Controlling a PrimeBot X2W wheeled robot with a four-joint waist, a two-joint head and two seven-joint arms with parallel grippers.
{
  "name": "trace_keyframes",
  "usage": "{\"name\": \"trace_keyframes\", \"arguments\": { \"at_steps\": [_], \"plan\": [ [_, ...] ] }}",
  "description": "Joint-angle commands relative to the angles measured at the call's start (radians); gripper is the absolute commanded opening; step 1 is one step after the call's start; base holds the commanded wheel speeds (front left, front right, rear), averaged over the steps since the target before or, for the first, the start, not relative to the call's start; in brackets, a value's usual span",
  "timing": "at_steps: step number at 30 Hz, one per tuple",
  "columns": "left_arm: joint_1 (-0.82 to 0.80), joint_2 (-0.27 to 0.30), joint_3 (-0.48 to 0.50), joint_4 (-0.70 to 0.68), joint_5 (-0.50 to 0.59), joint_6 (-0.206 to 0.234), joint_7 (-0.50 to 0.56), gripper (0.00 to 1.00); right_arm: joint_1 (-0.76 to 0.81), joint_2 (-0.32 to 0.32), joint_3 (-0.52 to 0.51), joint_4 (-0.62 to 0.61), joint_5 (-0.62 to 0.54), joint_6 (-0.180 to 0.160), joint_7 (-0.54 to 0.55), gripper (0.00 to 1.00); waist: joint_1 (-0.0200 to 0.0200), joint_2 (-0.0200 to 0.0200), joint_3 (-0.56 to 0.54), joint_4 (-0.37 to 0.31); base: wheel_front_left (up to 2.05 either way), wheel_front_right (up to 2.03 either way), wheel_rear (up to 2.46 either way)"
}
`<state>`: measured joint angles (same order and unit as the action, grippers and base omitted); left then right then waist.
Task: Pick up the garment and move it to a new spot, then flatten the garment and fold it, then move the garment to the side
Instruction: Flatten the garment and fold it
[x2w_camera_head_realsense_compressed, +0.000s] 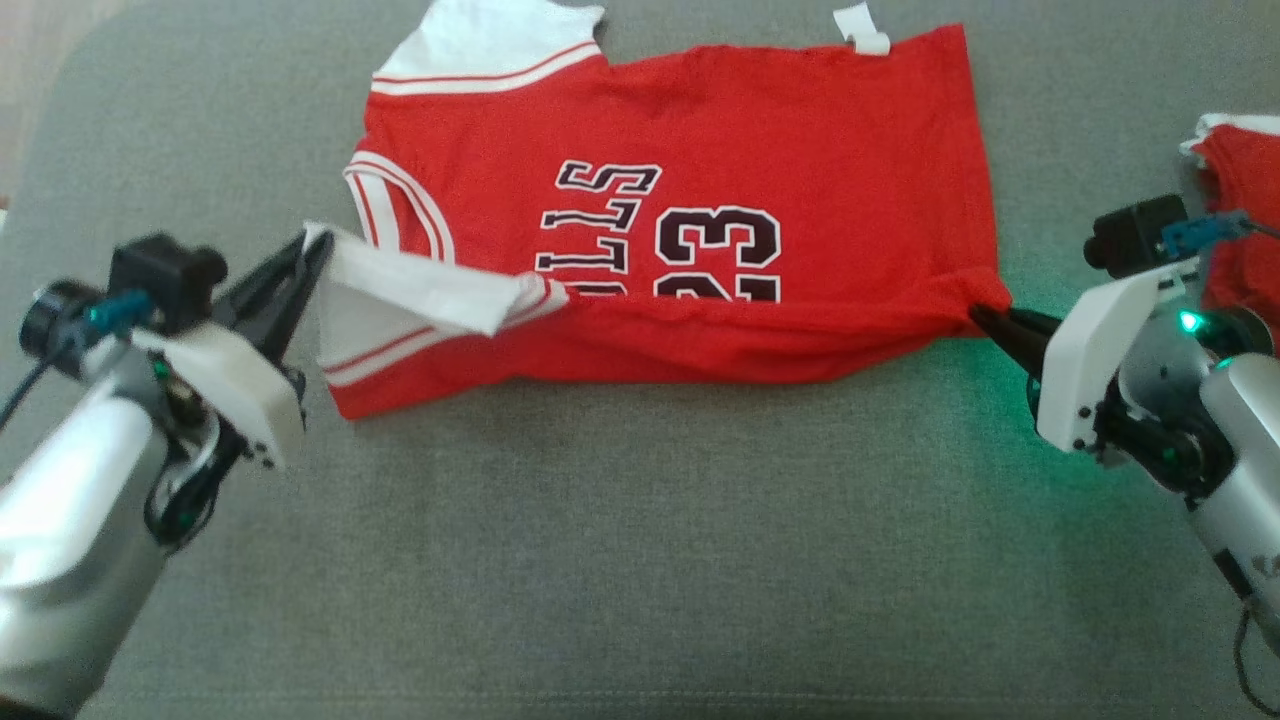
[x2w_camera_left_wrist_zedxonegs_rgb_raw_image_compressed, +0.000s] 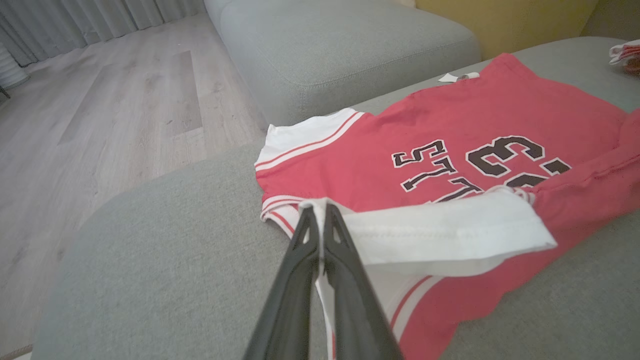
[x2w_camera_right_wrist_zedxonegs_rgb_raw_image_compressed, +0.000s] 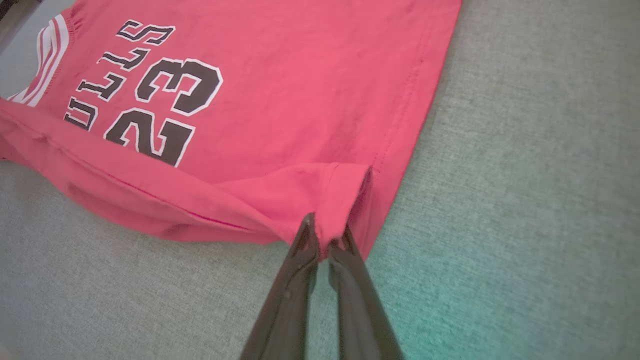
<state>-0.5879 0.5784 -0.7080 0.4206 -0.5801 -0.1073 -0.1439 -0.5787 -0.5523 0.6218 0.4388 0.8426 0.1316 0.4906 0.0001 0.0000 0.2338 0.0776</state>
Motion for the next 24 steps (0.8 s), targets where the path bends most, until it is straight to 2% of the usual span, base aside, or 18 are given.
{"name": "trace_keyframes", "arguments": {
  "at_steps": [1, 4, 5, 6, 7, 8, 11, 17, 24],
  "plan": [
    [-0.083, 0.032, 0.038, -0.001, 0.009, -0.006, -0.014, 0.0, -0.03, -0.005, -0.01, -0.022, -0.014, -0.001, 0.005, 0.0, -0.0001, 0.0, 0.019, -0.005, 0.0, 0.0, 0.0],
    [-0.138, 0.019, 0.02, 0.048, 0.017, -0.012, -0.014, 0.0, -0.054, 0.003, -0.02, -0.02, -0.032, -0.001, 0.017, 0.0, -0.0001, 0.0, 0.043, -0.008, 0.0, 0.0, 0.0],
    [-0.156, 0.014, 0.014, 0.065, 0.018, -0.014, -0.014, 0.0, -0.066, 0.006, -0.026, -0.02, -0.043, -0.001, 0.012, 0.07, -0.0001, 0.0, 0.052, -0.009, 0.0, 0.0, 0.0],
    [-0.174, 0.008, 0.008, 0.083, 0.021, -0.016, -0.015, 0.0, -0.078, 0.011, -0.037, -0.014, -0.055, -0.001, 0.002, 1.0, -0.0001, 0.0, 0.059, -0.009, 0.0, 0.0, 0.0],
    [-0.192, 0.003, 0.004, 0.102, 0.025, -0.017, -0.019, 0.58, -0.089, 0.017, -0.045, -0.007, -0.067, -0.001, -0.003, 1.0, -0.0001, 0.0, 0.067, -0.01, 0.0, 0.0, 0.0],
    [-0.208, -0.004, 0.0, 0.121, 0.029, -0.017, -0.025, 1.0, -0.101, 0.023, -0.051, -0.003, -0.081, -0.001, -0.012, 1.0, -0.0001, 0.0, 0.072, -0.01, 0.0, 0.0, 0.0],
    [-0.253, -0.026, 0.004, 0.174, 0.04, -0.014, -0.059, 1.0, -0.13, 0.052, -0.094, 0.018, -0.118, -0.001, -0.081, 1.0, -0.0001, 0.0, 0.083, -0.01, 0.0, 0.0, 0.0],
    [-0.276, -0.065, 0.109, 0.2, 0.014, 0.045, -0.115, 1.0, -0.109, 0.114, -0.165, 0.022, -0.178, -0.001, -0.296, 1.0, -0.0001, 0.0, 0.066, -0.001, 0.0, 0.0, 0.0],
    [-0.13, -0.11, 0.335, -0.009, 0.05, 0.107, -0.118, 1.0, -0.015, 0.163, -0.23, 0.012, -0.257, -0.001, -0.514, 1.0, -0.0001, 0.0, 0.004, 0.003, 0.0, 0.0, 0.0]
  ]
}}
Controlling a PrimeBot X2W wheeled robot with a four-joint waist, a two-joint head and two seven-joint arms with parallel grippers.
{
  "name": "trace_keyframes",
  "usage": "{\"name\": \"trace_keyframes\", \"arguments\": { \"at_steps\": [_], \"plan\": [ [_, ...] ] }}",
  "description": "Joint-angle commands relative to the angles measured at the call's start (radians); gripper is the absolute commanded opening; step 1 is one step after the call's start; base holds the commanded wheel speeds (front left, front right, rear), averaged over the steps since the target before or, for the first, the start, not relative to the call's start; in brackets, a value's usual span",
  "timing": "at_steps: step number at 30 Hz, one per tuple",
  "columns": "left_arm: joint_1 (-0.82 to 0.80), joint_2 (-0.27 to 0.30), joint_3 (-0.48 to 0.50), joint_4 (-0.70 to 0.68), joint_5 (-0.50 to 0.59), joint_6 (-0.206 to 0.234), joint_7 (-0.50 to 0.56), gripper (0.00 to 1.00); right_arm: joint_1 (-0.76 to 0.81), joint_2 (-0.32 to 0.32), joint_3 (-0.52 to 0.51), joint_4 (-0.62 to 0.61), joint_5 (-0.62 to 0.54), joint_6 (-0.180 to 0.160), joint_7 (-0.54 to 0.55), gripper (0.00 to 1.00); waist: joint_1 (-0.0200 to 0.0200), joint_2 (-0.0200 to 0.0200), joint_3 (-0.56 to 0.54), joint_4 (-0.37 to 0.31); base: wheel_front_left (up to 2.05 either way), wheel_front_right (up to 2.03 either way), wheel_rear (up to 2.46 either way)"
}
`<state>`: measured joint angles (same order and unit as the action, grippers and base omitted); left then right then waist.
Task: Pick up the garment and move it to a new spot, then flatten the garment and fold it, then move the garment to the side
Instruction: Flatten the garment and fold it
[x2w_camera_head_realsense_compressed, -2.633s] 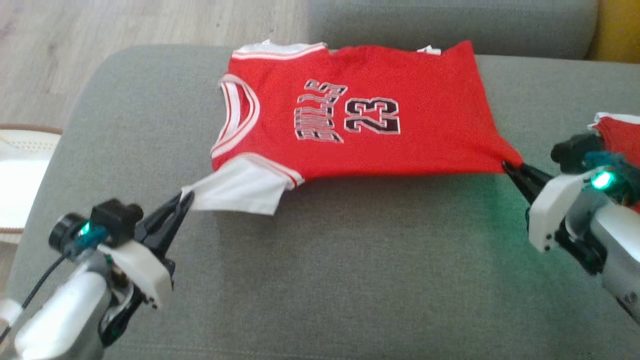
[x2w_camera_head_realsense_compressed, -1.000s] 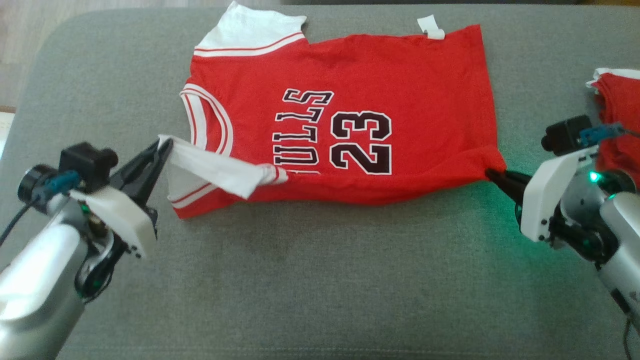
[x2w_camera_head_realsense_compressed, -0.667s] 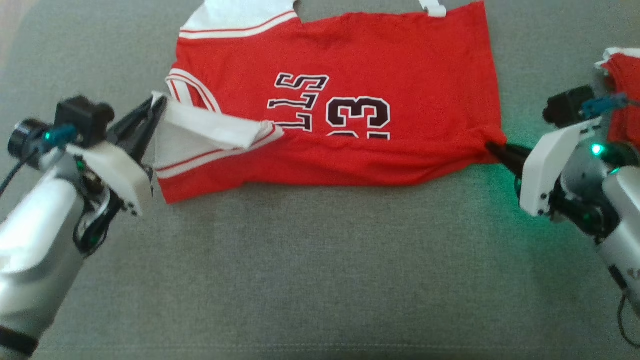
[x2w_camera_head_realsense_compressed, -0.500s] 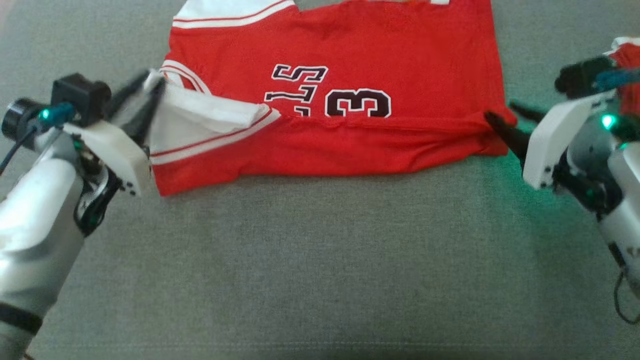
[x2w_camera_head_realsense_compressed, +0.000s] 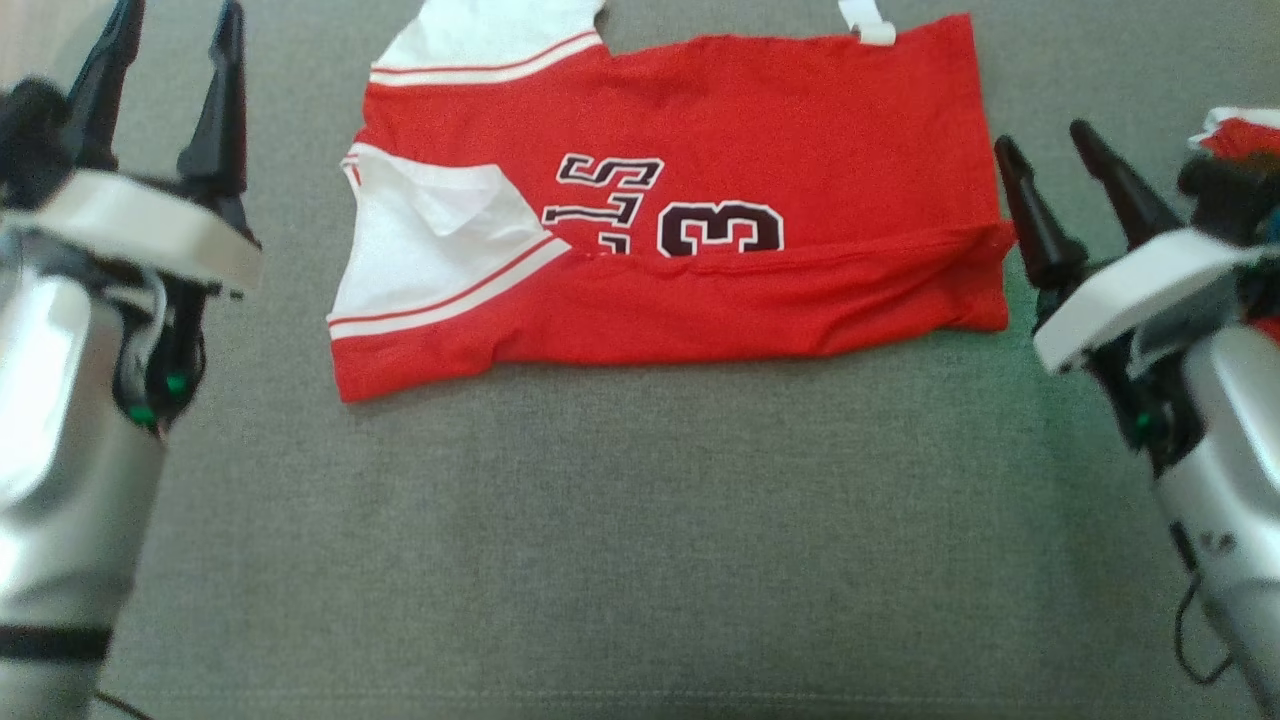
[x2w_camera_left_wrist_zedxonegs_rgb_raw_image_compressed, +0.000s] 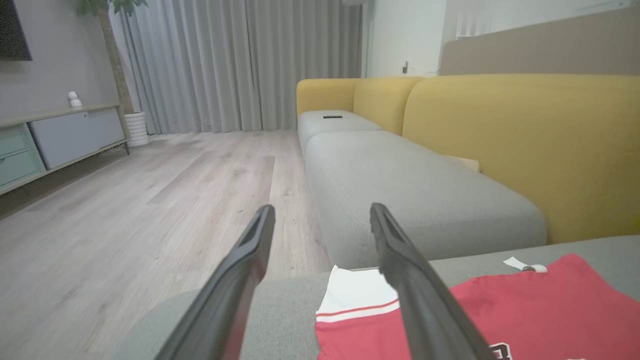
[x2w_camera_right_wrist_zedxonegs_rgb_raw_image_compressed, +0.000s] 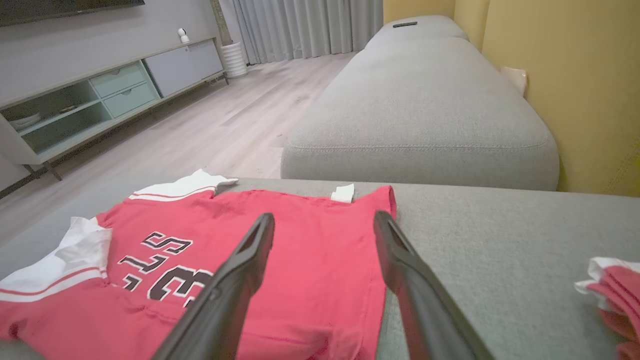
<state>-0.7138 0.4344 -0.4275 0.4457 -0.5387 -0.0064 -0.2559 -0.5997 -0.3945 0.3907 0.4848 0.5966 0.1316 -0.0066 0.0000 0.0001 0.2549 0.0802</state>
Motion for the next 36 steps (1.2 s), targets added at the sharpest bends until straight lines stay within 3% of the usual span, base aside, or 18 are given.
{"name": "trace_keyframes", "arguments": {
  "at_steps": [1, 5, 10, 20, 28, 36],
  "plan": [
    [0.028, 0.021, 0.089, -0.069, 0.016, 0.011, -0.006, 1.0, 0.021, 0.012, -0.005, -0.038, -0.025, -0.001, -0.041, 1.0, 0.0, -0.0001, -0.028, -0.001, 0.0, 0.0, 0.0],
    [0.126, -0.03, 0.186, -0.167, 0.043, 0.017, -0.006, 1.0, 0.069, 0.042, -0.047, -0.048, -0.065, -0.001, -0.113, 1.0, 0.0, -0.0001, -0.061, -0.004, 0.0, 0.0, 0.0],
    [0.274, -0.137, 0.284, -0.272, 0.107, 0.003, -0.006, 1.0, 0.163, 0.111, -0.143, -0.056, -0.135, -0.001, -0.188, 1.0, 0.0, -0.0001, -0.108, -0.001, 0.0, 0.0, 0.0],
    [0.46, -0.333, 0.392, -0.292, 0.213, -0.062, -0.006, 1.0, 0.348, 0.274, -0.298, -0.128, -0.297, -0.001, -0.242, 1.0, 0.0, -0.0001, -0.159, -0.001, 0.0, 0.0, 0.0],
    [0.523, -0.372, 0.401, -0.216, 0.283, -0.107, -0.006, 1.0, 0.398, 0.325, -0.316, -0.175, -0.343, -0.001, -0.25, 1.0, 0.0, -0.0001, -0.141, -0.019, 0.0, 0.0, 0.0],
    [0.435, -0.357, 0.377, 0.058, 0.335, -0.103, -0.005, 1.0, 0.373, 0.33, -0.311, -0.2, -0.356, -0.001, -0.235, 1.0, 0.0, -0.0001, -0.089, -0.057, 0.0, 0.0, 0.0]
  ]
}}
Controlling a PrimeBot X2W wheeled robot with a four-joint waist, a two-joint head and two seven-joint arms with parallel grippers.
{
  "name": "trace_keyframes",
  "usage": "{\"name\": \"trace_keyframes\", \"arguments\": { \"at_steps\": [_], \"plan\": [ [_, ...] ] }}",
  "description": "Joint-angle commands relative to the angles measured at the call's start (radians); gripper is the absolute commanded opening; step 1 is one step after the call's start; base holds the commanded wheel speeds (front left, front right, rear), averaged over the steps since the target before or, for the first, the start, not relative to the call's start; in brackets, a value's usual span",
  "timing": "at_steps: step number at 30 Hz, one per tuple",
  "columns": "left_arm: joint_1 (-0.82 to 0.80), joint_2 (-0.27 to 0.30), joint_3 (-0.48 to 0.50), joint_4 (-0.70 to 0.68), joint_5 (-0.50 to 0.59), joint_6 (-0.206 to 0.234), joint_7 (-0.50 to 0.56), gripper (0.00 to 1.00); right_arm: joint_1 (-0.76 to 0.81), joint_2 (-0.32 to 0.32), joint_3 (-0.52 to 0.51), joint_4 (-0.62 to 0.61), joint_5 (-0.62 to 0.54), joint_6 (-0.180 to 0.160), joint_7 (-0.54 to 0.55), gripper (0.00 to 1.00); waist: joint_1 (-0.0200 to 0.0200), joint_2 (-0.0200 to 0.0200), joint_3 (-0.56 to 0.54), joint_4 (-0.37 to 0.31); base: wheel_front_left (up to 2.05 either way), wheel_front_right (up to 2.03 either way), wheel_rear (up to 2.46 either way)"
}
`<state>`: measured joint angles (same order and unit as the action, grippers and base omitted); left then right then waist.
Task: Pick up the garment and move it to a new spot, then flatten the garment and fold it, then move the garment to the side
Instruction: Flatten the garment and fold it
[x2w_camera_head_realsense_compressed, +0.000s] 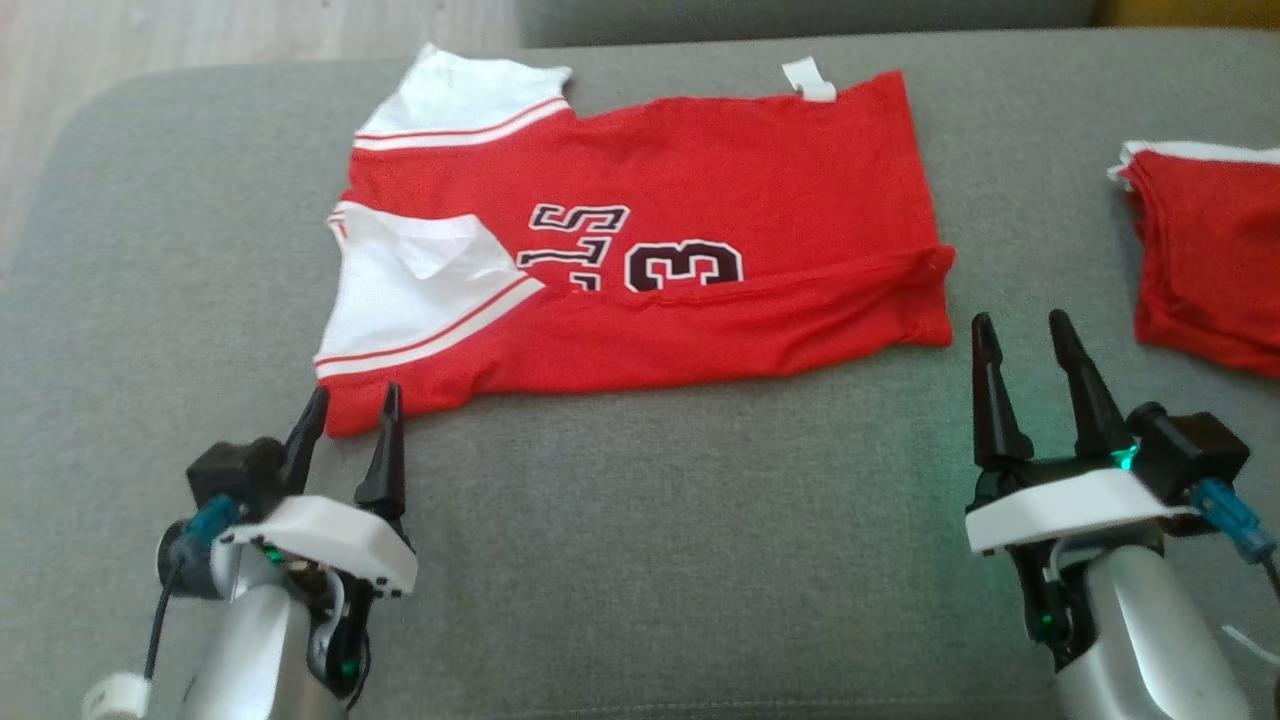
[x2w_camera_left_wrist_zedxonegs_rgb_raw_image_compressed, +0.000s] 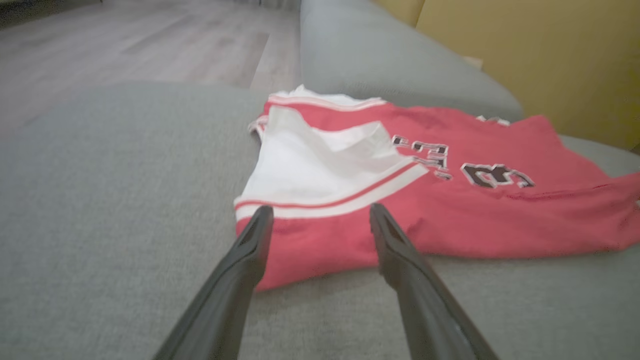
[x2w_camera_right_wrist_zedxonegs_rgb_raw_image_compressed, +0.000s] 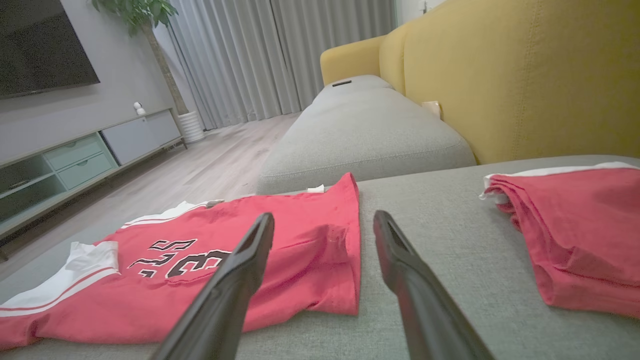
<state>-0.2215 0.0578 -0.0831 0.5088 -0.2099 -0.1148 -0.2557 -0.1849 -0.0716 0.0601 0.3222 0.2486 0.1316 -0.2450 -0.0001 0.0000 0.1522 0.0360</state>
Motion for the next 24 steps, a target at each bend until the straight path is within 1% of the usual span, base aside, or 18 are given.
{"name": "trace_keyframes", "arguments": {
  "at_steps": [1, 5, 6, 8, 13, 17, 18, 19, 20, 22, 24],
  "plan": [
    [-0.073, 0.024, 0.036, 0.037, 0.009, 0.016, -0.004, 1.0, -0.043, 0.007, 0.017, -0.039, -0.008, -0.001, 0.004, 1.0, 0.0001, 0.0, 0.02, -0.018, 0.0, 0.0, 0.0],
    [-0.131, 0.045, 0.049, 0.176, 0.019, 0.055, 0.0, 1.0, -0.044, 0.007, 0.017, -0.042, -0.007, -0.001, 0.006, 1.0, 0.0001, 0.0, 0.037, -0.038, 0.0, 0.0, 0.0],
    [-0.154, 0.054, 0.056, 0.23, 0.023, 0.08, 0.0, 1.0, -0.044, 0.007, 0.017, -0.042, -0.005, -0.001, 0.007, 1.0, 0.0001, 0.0, 0.043, -0.046, 0.0, 0.0, 0.0],
    [-0.174, 0.057, 0.058, 0.27, 0.023, 0.091, 0.0, 1.0, -0.046, 0.006, 0.012, -0.042, -0.004, -0.001, 0.007, 1.0, 0.0001, 0.0, 0.048, -0.051, 0.0, 0.0, 0.0],
    [-0.206, 0.066, 0.055, 0.329, 0.026, 0.099, -0.002, 1.0, -0.053, 0.004, 0.01, -0.041, -0.002, -0.001, 0.007, 1.0, 0.0001, 0.0, 0.055, -0.058, 0.0, 0.0, 0.0],
    [-0.234, 0.068, 0.033, 0.384, 0.029, 0.07, -0.002, 1.0, -0.058, 0.004, 0.005, -0.03, -0.006, -0.001, 0.022, 1.0, 0.0001, 0.0, 0.06, -0.058, 0.0, 0.0, 0.0],
    [-0.242, 0.067, 0.03, 0.393, 0.028, 0.065, -0.003, 0.59, -0.059, 0.004, 0.003, -0.025, -0.008, -0.001, 0.029, 1.0, 0.0001, 0.0, 0.062, -0.057, 0.0, 0.0, 0.0],
    [-0.25, 0.067, 0.028, 0.395, 0.027, 0.062, -0.003, 0.06, -0.062, 0.003, 0.002, -0.02, -0.014, -0.001, 0.035, 1.0, 0.0001, 0.0, 0.063, -0.055, 0.0, 0.0, 0.0],
    [-0.258, 0.069, 0.027, 0.392, 0.028, 0.062, -0.004, 0.0, -0.065, 0.003, -0.001, -0.014, -0.019, -0.001, 0.043, 1.0, 0.0001, 0.0, 0.065, -0.053, 0.0, 0.0, 0.0],
    [-0.271, 0.071, 0.027, 0.364, 0.029, 0.058, -0.005, 0.0, -0.073, 0.002, -0.01, -0.001, -0.031, -0.001, 0.059, 1.0, 0.0001, 0.0, 0.07, -0.046, 0.0, 0.0, 0.0],
    [-0.274, 0.071, 0.023, 0.295, 0.037, 0.049, -0.005, 0.0, -0.085, 0.003, -0.02, 0.012, -0.04, -0.001, 0.075, 1.0, 0.0001, 0.0, 0.076, -0.037, 0.0, 0.0, 0.0]
  ]
}}
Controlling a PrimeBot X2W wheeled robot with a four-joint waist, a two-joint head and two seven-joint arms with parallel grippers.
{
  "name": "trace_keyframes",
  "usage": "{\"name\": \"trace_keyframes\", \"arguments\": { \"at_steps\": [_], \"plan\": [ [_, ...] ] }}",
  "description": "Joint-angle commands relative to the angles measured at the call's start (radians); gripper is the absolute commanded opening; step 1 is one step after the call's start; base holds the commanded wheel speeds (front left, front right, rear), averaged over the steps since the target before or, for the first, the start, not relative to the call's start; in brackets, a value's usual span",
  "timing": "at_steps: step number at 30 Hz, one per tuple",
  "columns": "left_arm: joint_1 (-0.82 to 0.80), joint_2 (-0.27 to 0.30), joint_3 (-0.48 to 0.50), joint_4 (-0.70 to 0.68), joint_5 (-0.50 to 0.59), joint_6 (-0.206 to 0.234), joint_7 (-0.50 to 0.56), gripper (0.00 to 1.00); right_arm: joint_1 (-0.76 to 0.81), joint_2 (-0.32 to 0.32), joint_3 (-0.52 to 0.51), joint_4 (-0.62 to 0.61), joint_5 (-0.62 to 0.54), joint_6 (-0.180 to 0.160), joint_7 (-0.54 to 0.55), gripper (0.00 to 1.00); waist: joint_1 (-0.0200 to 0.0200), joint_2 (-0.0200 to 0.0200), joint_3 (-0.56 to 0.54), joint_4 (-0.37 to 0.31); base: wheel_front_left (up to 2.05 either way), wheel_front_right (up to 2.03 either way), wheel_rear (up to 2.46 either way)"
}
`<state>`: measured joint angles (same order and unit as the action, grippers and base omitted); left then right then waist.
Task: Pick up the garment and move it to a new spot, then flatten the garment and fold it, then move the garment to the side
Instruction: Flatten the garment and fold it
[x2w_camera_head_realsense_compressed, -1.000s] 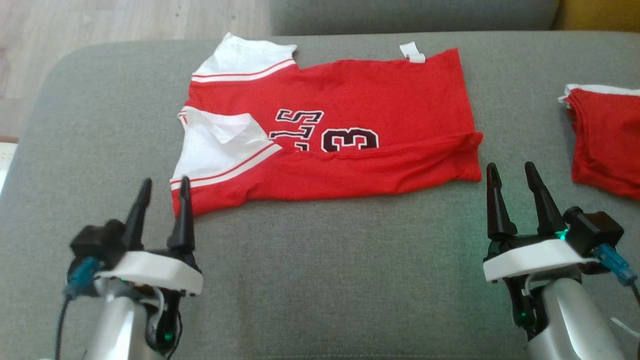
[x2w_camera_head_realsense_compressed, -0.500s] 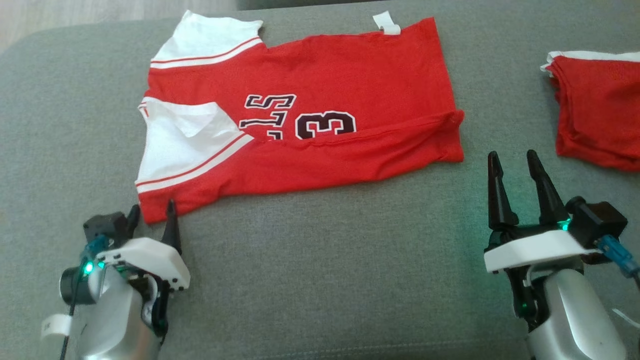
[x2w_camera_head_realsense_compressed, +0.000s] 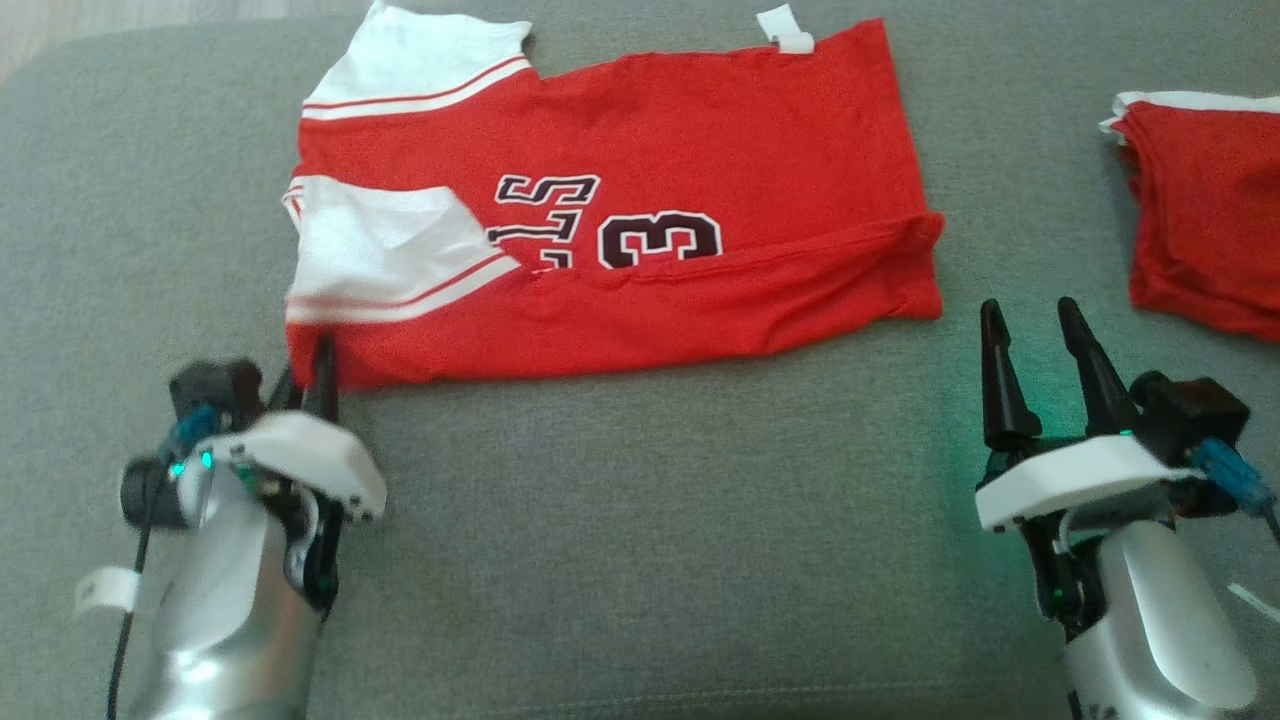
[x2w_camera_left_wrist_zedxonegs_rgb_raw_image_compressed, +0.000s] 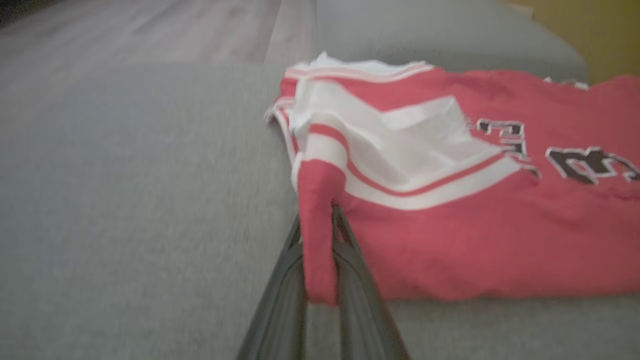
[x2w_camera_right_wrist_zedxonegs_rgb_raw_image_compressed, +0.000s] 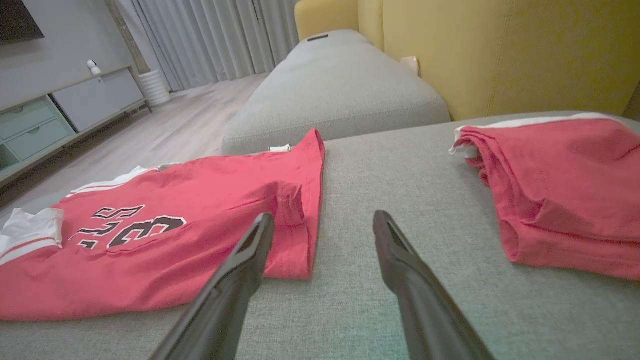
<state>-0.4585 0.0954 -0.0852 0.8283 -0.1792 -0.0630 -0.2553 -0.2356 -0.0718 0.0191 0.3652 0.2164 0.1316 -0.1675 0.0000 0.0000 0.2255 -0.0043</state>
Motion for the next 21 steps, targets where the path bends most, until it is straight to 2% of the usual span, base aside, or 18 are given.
{"name": "trace_keyframes", "arguments": {
  "at_steps": [1, 6, 10, 16, 21],
  "plan": [
    [-0.032, 0.033, 0.021, -0.064, 0.012, -0.007, -0.006, 0.0, -0.041, 0.004, 0.018, -0.023, -0.009, -0.001, 0.009, 1.0, 0.0, 0.0, 0.004, 0.008, 0.0, 0.0, 0.0],
    [0.011, 0.03, 0.009, -0.261, 0.046, -0.021, -0.006, 0.0, -0.084, 0.005, 0.025, 0.05, -0.005, -0.001, 0.091, 1.0, 0.0, 0.0, 0.012, 0.034, 0.0, 0.0, 0.0],
    [0.048, 0.022, -0.018, -0.361, 0.073, -0.033, -0.006, 0.0, -0.134, 0.011, 0.005, 0.142, -0.002, -0.001, 0.152, 1.0, 0.0, 0.0, 0.017, 0.053, 0.0, 0.0, 0.0],
    [0.071, 0.011, -0.036, -0.405, 0.08, -0.044, -0.006, 0.0, -0.216, 0.02, -0.036, 0.294, 0.034, -0.001, 0.201, 1.0, 0.0, 0.0, 0.021, 0.077, 0.0, 0.0, 0.0],
    [0.077, 0.004, -0.051, -0.405, 0.082, -0.051, -0.006, 0.0, -0.27, 0.021, -0.009, 0.374, 0.115, -0.001, 0.194, 1.0, 0.0, 0.0, 0.02, 0.092, 0.0, 0.0, 0.0]
  ]
}}
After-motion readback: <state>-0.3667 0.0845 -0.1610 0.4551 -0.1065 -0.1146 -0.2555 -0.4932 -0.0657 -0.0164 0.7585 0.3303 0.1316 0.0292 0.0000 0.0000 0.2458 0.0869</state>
